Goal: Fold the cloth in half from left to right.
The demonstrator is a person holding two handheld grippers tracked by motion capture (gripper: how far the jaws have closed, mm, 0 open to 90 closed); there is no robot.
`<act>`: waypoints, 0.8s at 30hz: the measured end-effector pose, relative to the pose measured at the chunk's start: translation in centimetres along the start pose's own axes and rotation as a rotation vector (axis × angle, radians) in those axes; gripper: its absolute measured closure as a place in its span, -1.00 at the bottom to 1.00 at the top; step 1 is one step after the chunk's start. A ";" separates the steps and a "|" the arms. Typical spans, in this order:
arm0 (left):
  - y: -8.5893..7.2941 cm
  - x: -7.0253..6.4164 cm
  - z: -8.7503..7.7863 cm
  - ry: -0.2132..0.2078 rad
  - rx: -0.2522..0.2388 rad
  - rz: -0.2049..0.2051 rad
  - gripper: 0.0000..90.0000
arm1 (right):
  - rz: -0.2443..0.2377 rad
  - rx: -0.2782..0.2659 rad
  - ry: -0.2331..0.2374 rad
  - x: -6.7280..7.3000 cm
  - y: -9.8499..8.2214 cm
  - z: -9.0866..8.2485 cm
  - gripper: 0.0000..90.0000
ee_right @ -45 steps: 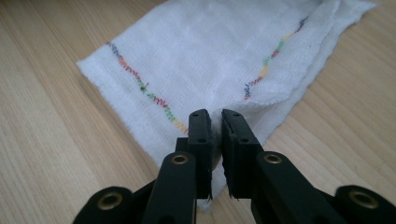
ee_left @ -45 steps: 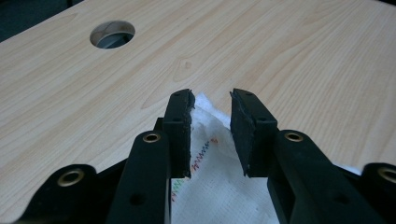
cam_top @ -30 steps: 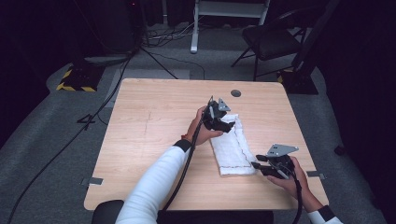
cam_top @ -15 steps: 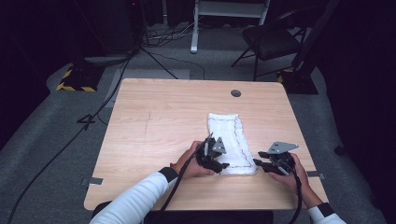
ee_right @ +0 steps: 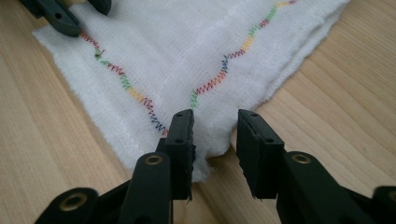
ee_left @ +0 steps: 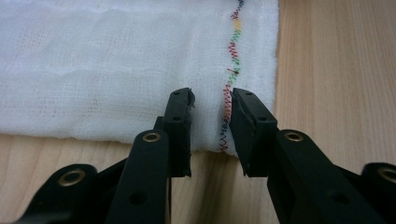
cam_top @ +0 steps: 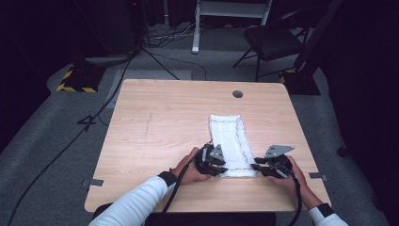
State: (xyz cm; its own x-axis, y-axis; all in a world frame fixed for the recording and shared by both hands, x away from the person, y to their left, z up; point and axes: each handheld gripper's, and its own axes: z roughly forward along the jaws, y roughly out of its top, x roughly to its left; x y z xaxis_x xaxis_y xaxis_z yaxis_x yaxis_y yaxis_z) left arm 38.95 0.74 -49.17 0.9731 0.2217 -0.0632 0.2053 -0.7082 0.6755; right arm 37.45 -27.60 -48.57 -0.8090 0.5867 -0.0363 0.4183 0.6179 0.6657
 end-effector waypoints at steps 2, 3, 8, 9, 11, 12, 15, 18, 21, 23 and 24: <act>-0.5 -0.2 -0.4 -0.012 -0.003 -0.004 0.57 | -0.010 0.005 0.017 0.5 0.1 0.1 0.50; -0.8 -0.4 -0.6 -0.014 -0.004 -0.011 0.57 | -0.016 0.007 0.025 0.8 0.2 0.1 0.50; -1.9 -1.4 -1.5 -0.015 -0.004 -0.010 0.57 | -0.041 0.017 0.058 2.6 0.5 0.2 0.50; -2.1 -1.6 -1.6 -0.013 -0.005 -0.007 0.57 | -0.041 0.017 0.058 2.6 0.5 0.2 0.50; -2.3 -1.9 -1.9 -0.007 0.002 -0.003 0.56 | -0.053 0.018 0.064 3.3 0.7 0.3 0.48; -2.5 -2.2 -2.0 -0.004 0.001 0.001 0.56 | -0.053 0.018 0.064 3.3 0.7 0.3 0.48; -2.9 -2.6 -2.5 -0.001 0.008 0.002 0.53 | -0.069 0.024 0.073 3.9 0.9 0.3 0.35; -3.1 -2.9 -2.9 0.002 0.015 -0.001 0.44 | -0.071 0.018 0.072 3.9 1.1 0.3 0.30; -2.9 -2.5 -3.8 0.063 0.008 -0.023 0.03 | -0.053 -0.012 0.052 3.2 1.4 -0.1 0.18; -2.8 -1.8 -4.4 0.105 -0.015 -0.060 -0.12 | -0.031 -0.037 0.027 2.4 1.7 -0.5 0.15; -2.7 -1.3 -4.8 0.121 -0.021 -0.079 -0.20 | -0.022 -0.048 0.014 2.0 1.9 -0.7 0.14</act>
State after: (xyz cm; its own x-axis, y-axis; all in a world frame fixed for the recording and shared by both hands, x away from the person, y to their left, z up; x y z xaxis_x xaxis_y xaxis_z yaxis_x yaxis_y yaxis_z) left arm 36.63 5.53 -47.41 0.9341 0.3557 -0.0287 0.2768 -0.6715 0.6874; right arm 36.33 -25.63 -46.83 -0.8235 0.5658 -0.0414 0.3803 0.6048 0.6997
